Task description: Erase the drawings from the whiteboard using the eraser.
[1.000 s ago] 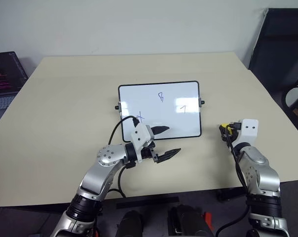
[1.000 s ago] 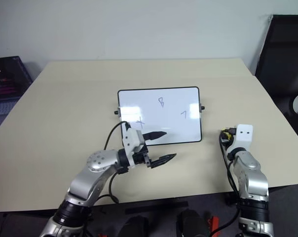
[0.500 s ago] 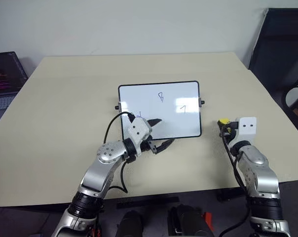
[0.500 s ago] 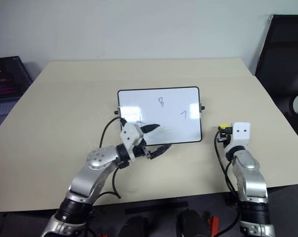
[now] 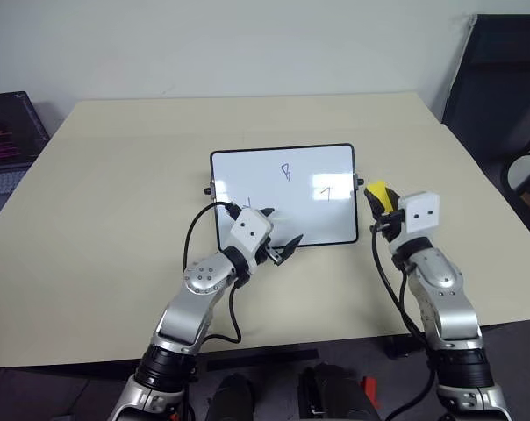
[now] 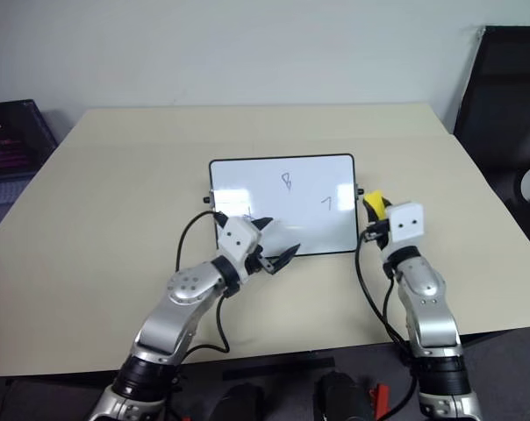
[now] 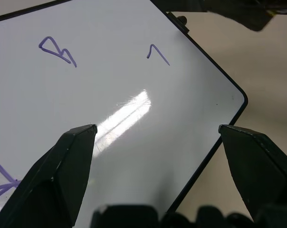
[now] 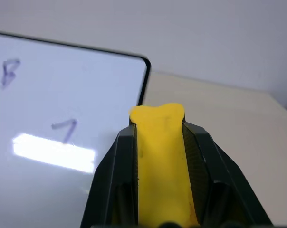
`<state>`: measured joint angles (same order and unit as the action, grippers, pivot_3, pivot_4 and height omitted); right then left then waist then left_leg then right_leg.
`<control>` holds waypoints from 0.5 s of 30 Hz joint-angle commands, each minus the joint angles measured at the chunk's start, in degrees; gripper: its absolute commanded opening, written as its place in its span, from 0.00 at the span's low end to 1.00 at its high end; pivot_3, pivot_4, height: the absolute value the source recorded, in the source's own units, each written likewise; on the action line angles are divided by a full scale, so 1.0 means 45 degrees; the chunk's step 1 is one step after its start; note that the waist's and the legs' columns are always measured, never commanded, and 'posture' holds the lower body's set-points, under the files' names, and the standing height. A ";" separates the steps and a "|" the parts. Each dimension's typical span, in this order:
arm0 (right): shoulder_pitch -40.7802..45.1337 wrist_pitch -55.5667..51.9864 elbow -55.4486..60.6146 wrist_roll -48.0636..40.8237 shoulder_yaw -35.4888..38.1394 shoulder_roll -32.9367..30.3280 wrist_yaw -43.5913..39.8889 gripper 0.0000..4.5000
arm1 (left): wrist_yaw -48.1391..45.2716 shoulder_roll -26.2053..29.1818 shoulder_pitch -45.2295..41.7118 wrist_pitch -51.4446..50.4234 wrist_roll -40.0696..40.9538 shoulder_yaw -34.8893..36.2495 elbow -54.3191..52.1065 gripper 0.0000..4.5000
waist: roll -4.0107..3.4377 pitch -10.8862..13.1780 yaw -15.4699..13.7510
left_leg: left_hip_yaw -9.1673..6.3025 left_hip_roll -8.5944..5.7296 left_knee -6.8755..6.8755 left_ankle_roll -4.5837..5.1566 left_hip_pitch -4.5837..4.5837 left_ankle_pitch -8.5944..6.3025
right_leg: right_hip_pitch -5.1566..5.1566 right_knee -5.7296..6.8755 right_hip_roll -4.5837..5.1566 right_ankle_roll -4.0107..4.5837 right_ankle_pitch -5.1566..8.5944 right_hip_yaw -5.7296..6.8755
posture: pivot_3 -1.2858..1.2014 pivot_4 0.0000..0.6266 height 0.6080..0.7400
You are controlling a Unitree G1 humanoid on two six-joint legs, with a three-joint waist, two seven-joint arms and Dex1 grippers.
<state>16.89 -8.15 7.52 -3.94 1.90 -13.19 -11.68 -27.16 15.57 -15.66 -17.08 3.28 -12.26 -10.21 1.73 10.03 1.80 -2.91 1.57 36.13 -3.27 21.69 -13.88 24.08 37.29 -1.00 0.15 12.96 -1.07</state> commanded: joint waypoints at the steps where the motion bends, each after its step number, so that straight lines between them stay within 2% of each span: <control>1: 0.0563 0.0463 -0.0260 -0.0033 -0.0190 0.0242 -0.0122 0.22 | 0.0088 -0.0018 -0.0152 0.0123 -0.0151 0.0004 -0.0319 1.00 | 0.0000 0.0000 -0.0017 | -0.0006 0.0001 0.0000 0.0000 -0.0002 0.0000 | 0.0000 0.0000 0.0000 0.0001 0.0000 -0.0002 | 0.52 0.24 1.00; 15: 0.2440 0.1153 -0.2464 0.0150 -0.1245 0.1382 -0.0521 0.22 | 0.0268 0.0069 -0.0230 0.0092 -0.0328 0.0206 -0.0209 1.00 | 0.0000 0.0000 -0.0020 | -0.0011 0.0003 0.0000 0.0000 -0.0005 0.0000 | 0.0007 -0.0008 0.0001 0.0002 -0.0002 -0.0002 | 0.52 0.24 1.00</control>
<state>26.48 -4.29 -3.92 -3.39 -3.61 -7.30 -13.67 -26.42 16.02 -16.31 -17.09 2.07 -11.83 -9.53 1.73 10.03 1.71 -2.97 1.58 36.13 -3.27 21.66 -13.88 24.11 37.26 -0.99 0.16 12.95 -1.08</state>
